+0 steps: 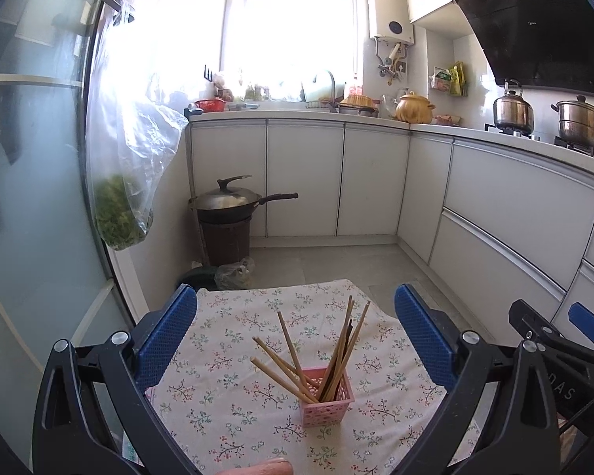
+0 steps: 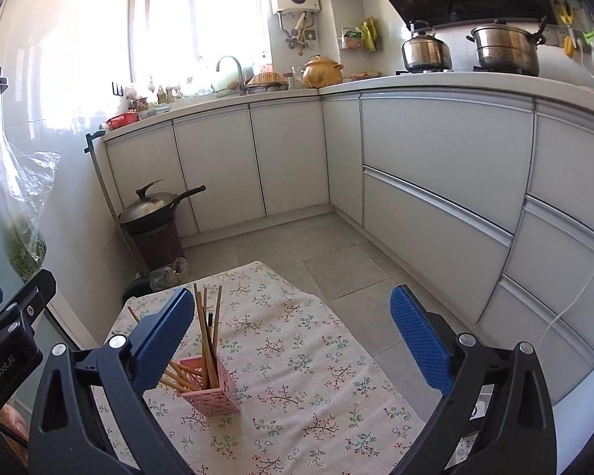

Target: Organize utensils

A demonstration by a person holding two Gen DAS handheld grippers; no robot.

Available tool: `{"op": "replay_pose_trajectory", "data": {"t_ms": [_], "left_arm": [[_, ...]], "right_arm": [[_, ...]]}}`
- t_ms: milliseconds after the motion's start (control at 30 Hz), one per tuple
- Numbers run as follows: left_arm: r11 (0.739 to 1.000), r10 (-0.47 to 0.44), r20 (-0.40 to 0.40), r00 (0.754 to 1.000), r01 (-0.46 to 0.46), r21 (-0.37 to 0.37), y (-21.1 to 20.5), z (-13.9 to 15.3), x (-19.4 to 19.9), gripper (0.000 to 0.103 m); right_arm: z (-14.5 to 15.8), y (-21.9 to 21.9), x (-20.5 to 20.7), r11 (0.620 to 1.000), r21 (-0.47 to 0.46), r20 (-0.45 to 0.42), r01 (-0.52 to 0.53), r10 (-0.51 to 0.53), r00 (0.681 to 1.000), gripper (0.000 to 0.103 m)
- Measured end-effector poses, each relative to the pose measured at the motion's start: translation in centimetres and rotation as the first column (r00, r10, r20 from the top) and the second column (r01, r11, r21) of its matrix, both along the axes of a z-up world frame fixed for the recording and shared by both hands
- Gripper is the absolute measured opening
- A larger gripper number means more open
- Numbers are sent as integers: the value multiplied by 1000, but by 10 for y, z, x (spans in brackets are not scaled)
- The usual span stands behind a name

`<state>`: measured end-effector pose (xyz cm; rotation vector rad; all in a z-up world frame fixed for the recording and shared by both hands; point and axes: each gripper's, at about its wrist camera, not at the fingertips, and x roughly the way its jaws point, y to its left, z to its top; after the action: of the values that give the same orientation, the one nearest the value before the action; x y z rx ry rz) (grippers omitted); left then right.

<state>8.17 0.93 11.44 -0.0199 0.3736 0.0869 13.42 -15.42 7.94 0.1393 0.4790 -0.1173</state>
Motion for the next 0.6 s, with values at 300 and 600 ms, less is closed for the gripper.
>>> {"op": "replay_pose_trajectory", "data": {"t_ms": [300, 600], "left_arm": [[998, 35, -34, 999, -33, 61, -18, -16, -13, 96], [997, -11, -64, 998, 16, 82, -34, -36, -20, 96]], "right_arm": [[-14, -15, -16, 1000, 23, -11, 9, -9, 1000, 96], [-44, -36, -29, 996, 76, -47, 43, -39, 998, 96]]}}
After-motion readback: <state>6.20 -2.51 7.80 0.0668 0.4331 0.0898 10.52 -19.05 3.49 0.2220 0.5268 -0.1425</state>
